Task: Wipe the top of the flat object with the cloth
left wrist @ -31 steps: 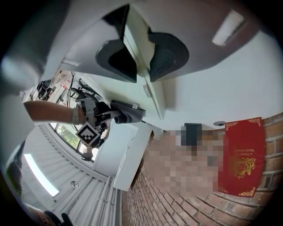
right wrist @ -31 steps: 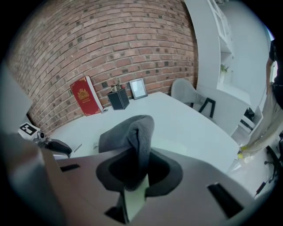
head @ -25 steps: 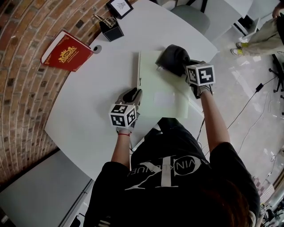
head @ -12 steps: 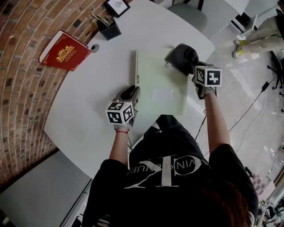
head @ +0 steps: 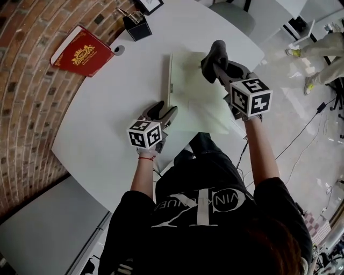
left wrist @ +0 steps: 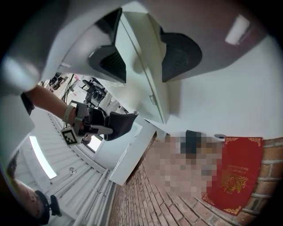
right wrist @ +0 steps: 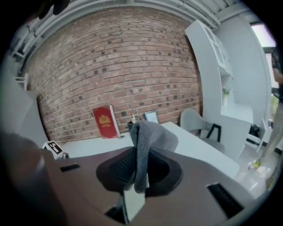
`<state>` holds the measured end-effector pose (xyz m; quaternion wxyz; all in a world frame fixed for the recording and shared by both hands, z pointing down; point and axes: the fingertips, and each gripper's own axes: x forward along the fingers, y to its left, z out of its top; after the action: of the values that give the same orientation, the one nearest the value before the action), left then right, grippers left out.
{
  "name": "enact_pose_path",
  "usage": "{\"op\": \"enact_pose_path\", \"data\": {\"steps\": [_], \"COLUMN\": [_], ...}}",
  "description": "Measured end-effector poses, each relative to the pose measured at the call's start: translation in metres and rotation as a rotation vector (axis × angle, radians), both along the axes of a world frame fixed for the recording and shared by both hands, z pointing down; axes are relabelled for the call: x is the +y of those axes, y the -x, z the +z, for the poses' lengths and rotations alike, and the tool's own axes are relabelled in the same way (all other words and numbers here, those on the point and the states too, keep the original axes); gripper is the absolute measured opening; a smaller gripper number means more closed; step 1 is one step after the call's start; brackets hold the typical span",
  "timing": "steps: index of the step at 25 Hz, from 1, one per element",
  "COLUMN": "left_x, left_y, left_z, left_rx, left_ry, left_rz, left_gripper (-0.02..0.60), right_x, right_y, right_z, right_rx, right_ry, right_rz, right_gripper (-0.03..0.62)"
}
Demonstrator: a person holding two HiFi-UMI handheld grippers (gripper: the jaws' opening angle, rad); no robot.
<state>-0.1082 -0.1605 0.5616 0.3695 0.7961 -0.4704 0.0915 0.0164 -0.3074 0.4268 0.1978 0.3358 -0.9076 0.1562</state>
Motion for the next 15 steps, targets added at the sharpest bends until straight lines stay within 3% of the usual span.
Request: {"op": "enact_pose_path", "data": {"steps": [5,9,12,15], "left_x": [0.016,0.026,0.027,0.028], "left_y": [0.004,0.003,0.002,0.0], "left_z": [0.0,0.004,0.006,0.006], "left_rx": [0.008,-0.006,-0.024,-0.031], "left_ry": [0.016,0.036,0.038,0.034], "left_rz": [-0.007,0.012,0.014,0.017], "left_gripper": [0.245,0.183,0.148,0.138], "right_x": [0.039,0.068,0.086,0.089], "right_y": [0.075,0.115,0.123,0.108], "right_z": [-0.015,0.005,0.048,0.083], "right_rx": [-0.13,-0.188,-0.133,0.012], "right_ry": [0.061,0.214,0.364,0.387], "right_rz": [-0.17,-0.265,-0.277,-0.243], "right_gripper": [0.051,0.051,0.051,0.051]}}
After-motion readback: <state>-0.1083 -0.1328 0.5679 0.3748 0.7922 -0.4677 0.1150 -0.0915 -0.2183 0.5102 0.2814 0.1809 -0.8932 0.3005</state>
